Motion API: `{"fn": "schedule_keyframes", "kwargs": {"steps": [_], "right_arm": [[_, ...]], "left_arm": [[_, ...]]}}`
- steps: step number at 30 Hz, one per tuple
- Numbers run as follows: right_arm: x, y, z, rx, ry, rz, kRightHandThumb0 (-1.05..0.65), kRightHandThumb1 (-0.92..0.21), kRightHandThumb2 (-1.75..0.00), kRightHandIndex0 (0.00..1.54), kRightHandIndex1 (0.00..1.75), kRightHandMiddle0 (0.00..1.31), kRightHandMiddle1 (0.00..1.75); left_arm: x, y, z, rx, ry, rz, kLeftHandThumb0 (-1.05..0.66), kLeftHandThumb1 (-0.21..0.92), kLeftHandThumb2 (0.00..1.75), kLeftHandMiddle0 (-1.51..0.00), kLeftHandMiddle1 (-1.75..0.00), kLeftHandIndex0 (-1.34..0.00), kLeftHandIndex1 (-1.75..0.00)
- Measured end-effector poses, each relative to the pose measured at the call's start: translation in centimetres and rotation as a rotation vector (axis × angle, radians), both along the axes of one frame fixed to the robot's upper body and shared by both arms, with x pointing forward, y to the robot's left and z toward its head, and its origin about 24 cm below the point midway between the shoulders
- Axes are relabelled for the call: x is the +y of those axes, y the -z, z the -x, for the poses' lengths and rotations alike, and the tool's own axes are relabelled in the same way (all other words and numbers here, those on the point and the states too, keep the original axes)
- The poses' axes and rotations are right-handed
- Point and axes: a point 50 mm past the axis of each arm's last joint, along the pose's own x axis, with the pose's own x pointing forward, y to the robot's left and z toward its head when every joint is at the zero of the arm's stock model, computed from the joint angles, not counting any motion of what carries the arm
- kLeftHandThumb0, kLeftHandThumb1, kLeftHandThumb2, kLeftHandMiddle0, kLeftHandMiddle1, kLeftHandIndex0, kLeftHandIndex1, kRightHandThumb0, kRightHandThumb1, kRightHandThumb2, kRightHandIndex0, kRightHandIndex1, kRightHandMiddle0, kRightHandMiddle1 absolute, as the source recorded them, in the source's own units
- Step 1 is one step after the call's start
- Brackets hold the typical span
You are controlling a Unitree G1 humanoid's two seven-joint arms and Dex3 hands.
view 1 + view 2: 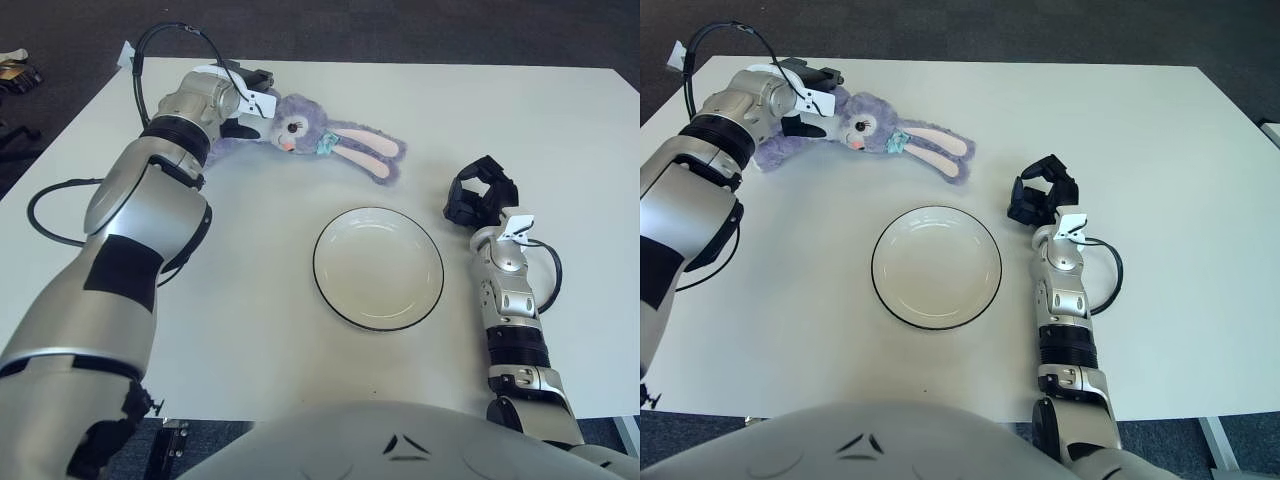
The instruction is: Put the doll into the plate.
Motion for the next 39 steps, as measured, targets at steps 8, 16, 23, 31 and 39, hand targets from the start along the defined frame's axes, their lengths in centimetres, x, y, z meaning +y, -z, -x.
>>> {"fn": "schedule_keyframes", "kwargs": {"steps": [8,16,23,31,39], "right_arm": [[0.0,-0.1,0.2,0.002,0.008,0.007,-0.47,-0.35,-1.28,1.36,1.75,0.58,1.75],[0.1,-0.3,0.2,0.004,0.011,0.012,-0.47,-0.35,-1.27,1.35,1.75,0.58,1.75],[0.2,-0.3,0.3,0.005,0.003,0.006,-0.47,-0.33,-1.3,1.36,1.75,0.6,1.75],[0.2,-0.2,0.3,0.006,-0.01,-0.005,-0.48,-0.32,-1.31,1.37,1.75,0.61,1.75],[0.2,-0.2,0.4,0.005,-0.02,-0.003,-0.49,-0.29,-1.35,1.37,1.75,0.63,1.75]], "left_arm": [[0.0,0.7,0.1,0.003,-0.021,0.041,0.35,0.43,1.0,-0.59,-1.52,0.0,-0.83],[0.1,0.8,0.1,-0.011,-0.021,0.045,0.43,0.39,1.07,-0.65,-1.55,0.0,-0.91],[0.3,1.3,0.2,-0.013,-0.026,0.051,0.43,0.41,1.05,-0.64,-1.55,0.0,-0.96],[0.6,2.0,0.3,-0.045,-0.045,0.059,0.42,0.45,0.98,-0.63,-1.53,0.0,-0.98],[0.6,2.2,0.3,-0.064,-0.049,0.057,0.42,0.47,0.96,-0.62,-1.53,0.0,-0.98]]}}
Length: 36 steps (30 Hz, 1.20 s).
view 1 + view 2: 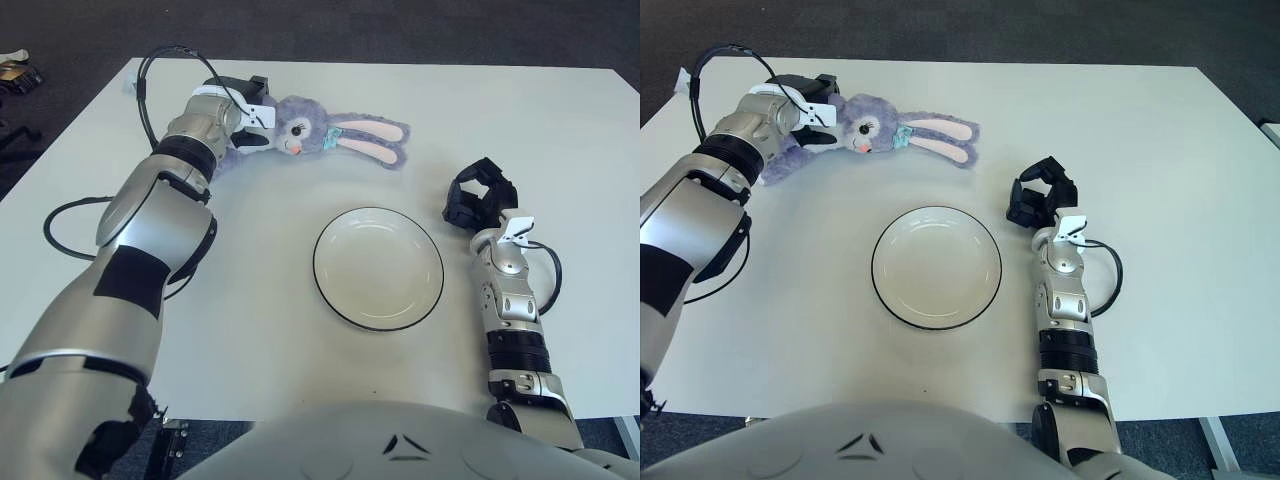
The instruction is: Put the doll into the plate.
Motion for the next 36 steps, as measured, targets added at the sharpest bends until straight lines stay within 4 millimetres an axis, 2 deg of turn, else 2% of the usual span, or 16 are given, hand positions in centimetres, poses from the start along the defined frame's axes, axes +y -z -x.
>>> {"fn": "schedule_keyframes", "kwargs": {"steps": [13,23,27,33,36], "right_arm": [[0.1,0.0,0.0,-0.003,-0.025,-0.011,-0.51,-0.23,-1.42,1.39,1.75,0.68,1.75],[0.2,0.0,0.0,-0.003,-0.032,-0.013,-0.5,-0.27,-1.37,1.37,1.75,0.65,1.75],[0.2,0.1,0.1,0.0,-0.037,-0.016,-0.52,-0.22,-1.43,1.38,1.75,0.69,1.75],[0.2,0.1,0.1,0.001,-0.045,-0.02,-0.52,-0.21,-1.45,1.39,1.75,0.7,1.75],[0.3,0.1,0.1,0.001,-0.048,-0.021,-0.51,-0.25,-1.41,1.39,1.75,0.67,1.75]], "left_arm": [[0.0,0.4,0.1,-0.003,-0.007,-0.016,0.4,0.52,0.9,-0.58,-1.53,0.0,-0.88],[0.1,0.9,0.1,-0.013,-0.005,-0.143,0.44,0.39,1.04,-0.69,-1.49,0.0,-0.87],[0.0,1.2,0.2,-0.034,-0.003,-0.23,0.45,0.36,1.07,-0.72,-1.49,0.0,-0.86],[-0.5,1.7,0.2,-0.058,0.01,-0.315,0.48,0.27,1.16,-0.79,-1.46,0.0,-0.98],[-0.6,1.8,0.3,-0.071,0.014,-0.325,0.52,0.17,1.3,-0.85,-1.48,0.0,-1.11]]}}
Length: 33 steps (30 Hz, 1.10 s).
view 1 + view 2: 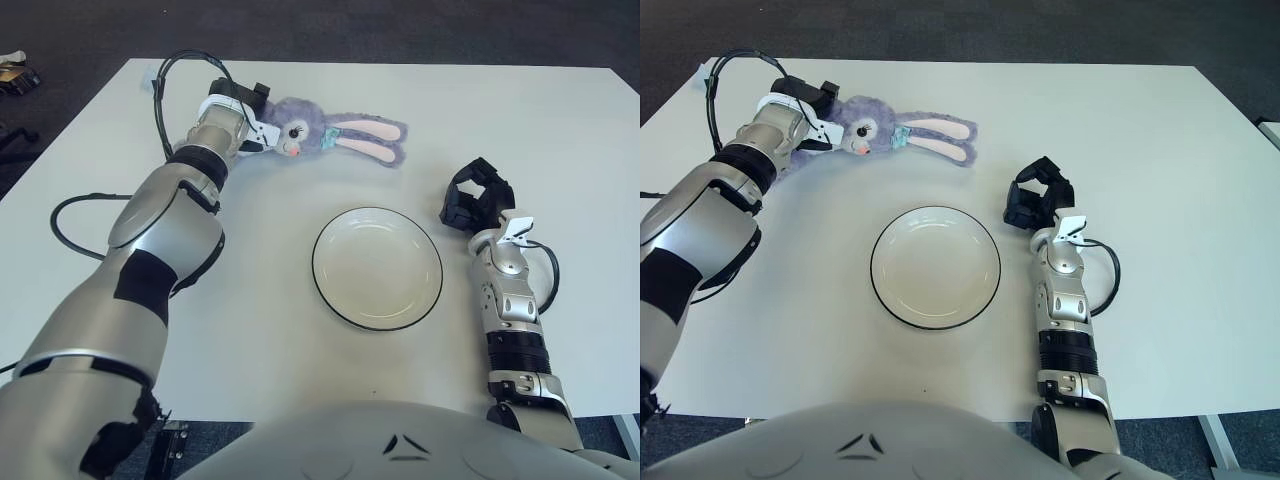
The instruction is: Put the doll into the plate.
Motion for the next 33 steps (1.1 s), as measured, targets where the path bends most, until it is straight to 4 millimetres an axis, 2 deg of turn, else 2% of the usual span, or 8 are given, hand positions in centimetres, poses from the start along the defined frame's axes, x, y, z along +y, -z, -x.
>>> {"fn": "schedule_keyframes", "kwargs": {"steps": [2,5,12,20,33], "right_arm": [[0.0,0.0,0.0,0.0,-0.001,0.0,-0.51,-0.26,-1.4,1.38,1.75,0.66,1.75],[-0.01,0.01,0.01,-0.001,-0.002,0.0,-0.51,-0.25,-1.4,1.38,1.75,0.67,1.75],[0.03,0.0,0.01,-0.001,-0.011,0.001,-0.52,-0.22,-1.44,1.38,1.75,0.7,1.75],[0.08,-0.05,0.03,0.0,-0.009,0.003,-0.52,-0.22,-1.44,1.37,1.75,0.69,1.75],[0.1,-0.17,0.15,0.009,-0.004,0.009,-0.51,-0.25,-1.4,1.36,1.75,0.67,1.75]], "left_arm": [[-0.04,0.09,0.02,-0.008,0.004,-0.004,0.55,0.11,1.4,-0.88,-1.51,0.0,-1.2],[-0.12,0.2,0.06,-0.016,0.009,-0.007,0.57,0.07,1.47,-0.9,-1.55,0.0,-1.26],[-0.22,0.28,0.07,-0.019,0.009,-0.013,0.59,0.04,1.57,-0.88,-1.64,0.0,-1.37],[-0.3,0.3,0.07,-0.019,0.011,-0.013,0.54,0.13,1.41,-0.85,-1.55,0.0,-1.67],[-0.45,0.35,0.09,-0.013,0.024,-0.011,0.51,0.19,1.32,-0.8,-1.54,0.0,-1.74]]}}
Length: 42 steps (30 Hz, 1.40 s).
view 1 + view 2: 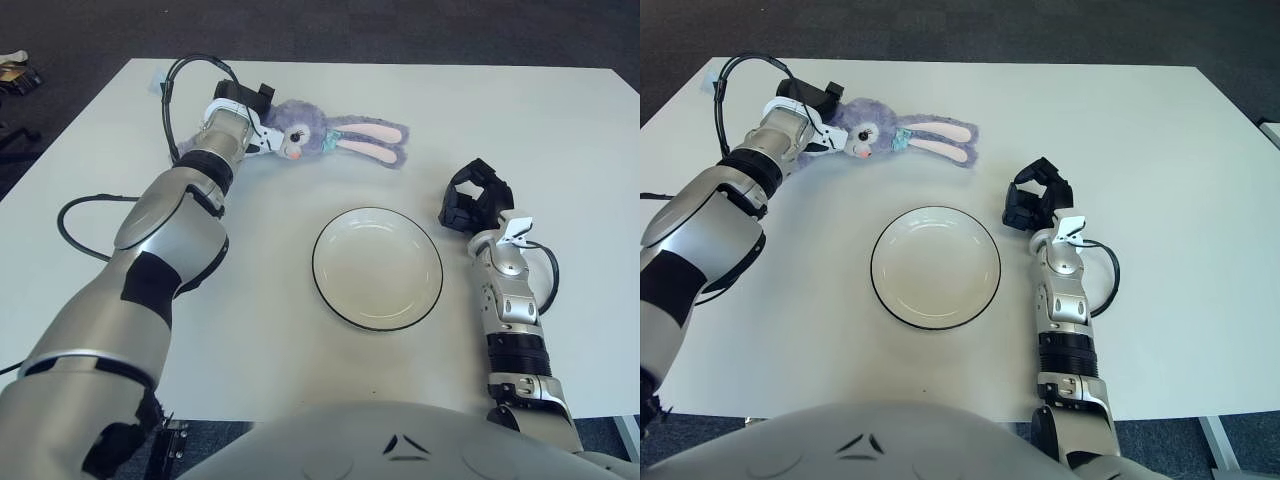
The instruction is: Put the doll into the plate.
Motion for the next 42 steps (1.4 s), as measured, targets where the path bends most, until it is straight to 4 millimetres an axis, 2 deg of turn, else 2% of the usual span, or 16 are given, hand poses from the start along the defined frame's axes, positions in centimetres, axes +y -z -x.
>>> {"fn": "schedule_keyframes", "kwargs": {"steps": [7,10,11,15,21,28,42], "right_arm": [[-0.02,0.04,0.11,0.004,0.0,-0.001,-0.49,-0.29,-1.36,1.36,1.75,0.64,1.75],[-0.03,0.03,0.12,0.004,0.001,-0.002,-0.49,-0.29,-1.36,1.36,1.75,0.64,1.75],[-0.04,0.02,0.13,0.004,0.001,-0.002,-0.49,-0.28,-1.36,1.36,1.75,0.64,1.75],[-0.06,0.02,0.14,0.004,0.002,-0.001,-0.5,-0.27,-1.38,1.36,1.75,0.65,1.75],[-0.06,0.01,0.13,0.004,-0.004,0.0,-0.51,-0.25,-1.41,1.37,1.75,0.67,1.75],[-0.06,0.0,0.13,0.003,-0.004,0.001,-0.5,-0.28,-1.37,1.37,1.75,0.65,1.75],[-0.06,0.01,0.13,0.004,-0.005,0.003,-0.5,-0.26,-1.39,1.36,1.75,0.66,1.75]], "left_arm": [[0.01,0.0,0.01,-0.004,0.0,0.036,0.49,0.23,1.3,-0.76,-1.57,-0.19,-1.75],[0.08,0.08,0.04,-0.009,0.0,0.061,0.16,0.23,1.32,-0.8,-1.49,-0.36,-1.75],[0.11,0.12,0.06,-0.012,-0.001,0.074,0.1,0.19,1.35,-0.85,-1.4,-0.45,-1.75],[0.29,0.2,0.1,-0.02,-0.019,0.15,0.03,0.08,1.43,-0.93,-1.26,-0.63,-1.75],[0.37,0.07,0.07,-0.027,-0.05,0.273,0.0,-0.07,1.58,-1.02,-1.21,-0.8,-1.75],[0.35,-0.05,0.03,-0.027,-0.062,0.335,0.0,-0.14,1.66,-1.05,-1.22,-0.87,-1.75],[0.28,-0.09,0.01,-0.013,-0.062,0.329,0.01,-0.16,1.68,-1.04,-1.24,-0.89,-1.75]]}}
